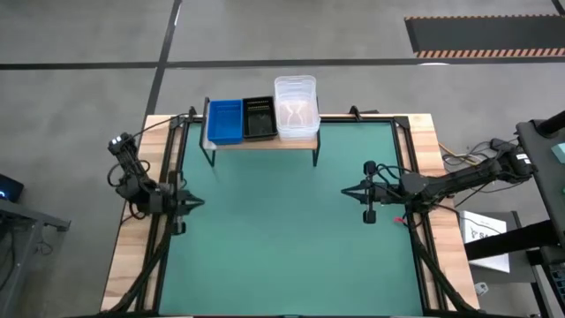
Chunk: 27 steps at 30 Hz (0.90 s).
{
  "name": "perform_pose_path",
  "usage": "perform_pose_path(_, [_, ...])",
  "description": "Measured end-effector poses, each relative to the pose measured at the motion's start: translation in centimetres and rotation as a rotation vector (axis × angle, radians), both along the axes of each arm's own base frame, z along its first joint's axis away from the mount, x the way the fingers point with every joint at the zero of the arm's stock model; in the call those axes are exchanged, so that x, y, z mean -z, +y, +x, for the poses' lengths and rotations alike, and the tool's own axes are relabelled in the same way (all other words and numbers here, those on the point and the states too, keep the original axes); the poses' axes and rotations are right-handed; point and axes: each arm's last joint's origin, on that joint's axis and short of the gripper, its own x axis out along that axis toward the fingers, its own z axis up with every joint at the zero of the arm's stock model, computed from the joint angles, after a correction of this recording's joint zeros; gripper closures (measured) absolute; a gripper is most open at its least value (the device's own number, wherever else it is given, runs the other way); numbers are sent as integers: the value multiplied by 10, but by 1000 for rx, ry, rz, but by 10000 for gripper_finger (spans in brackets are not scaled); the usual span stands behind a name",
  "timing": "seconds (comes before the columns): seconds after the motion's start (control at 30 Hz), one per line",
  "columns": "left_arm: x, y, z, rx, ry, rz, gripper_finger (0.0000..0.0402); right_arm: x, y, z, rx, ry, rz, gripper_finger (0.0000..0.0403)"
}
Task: Stack baskets on shelf by color
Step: Return to Home Position
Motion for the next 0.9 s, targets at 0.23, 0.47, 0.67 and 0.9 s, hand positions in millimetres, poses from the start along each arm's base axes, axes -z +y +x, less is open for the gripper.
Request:
perform_pose_path(0.23, [-4, 16, 1, -399, 84, 37, 402, 12, -3, -6, 56, 24, -85, 394])
perform_pose_path(0.47, [0, 17, 3, -418, 69, -275, 402, 12, -8, -10, 232, 16, -75, 394])
perform_pose_path(0.67, [1, 15, 5, -420, 82, -258, 402, 17, -9, -10, 248, 72, -186, 394])
perform_pose_path(0.9, [2, 14, 6, -422, 89, -247, 402, 18, -9, -10, 239, 116, -393, 394])
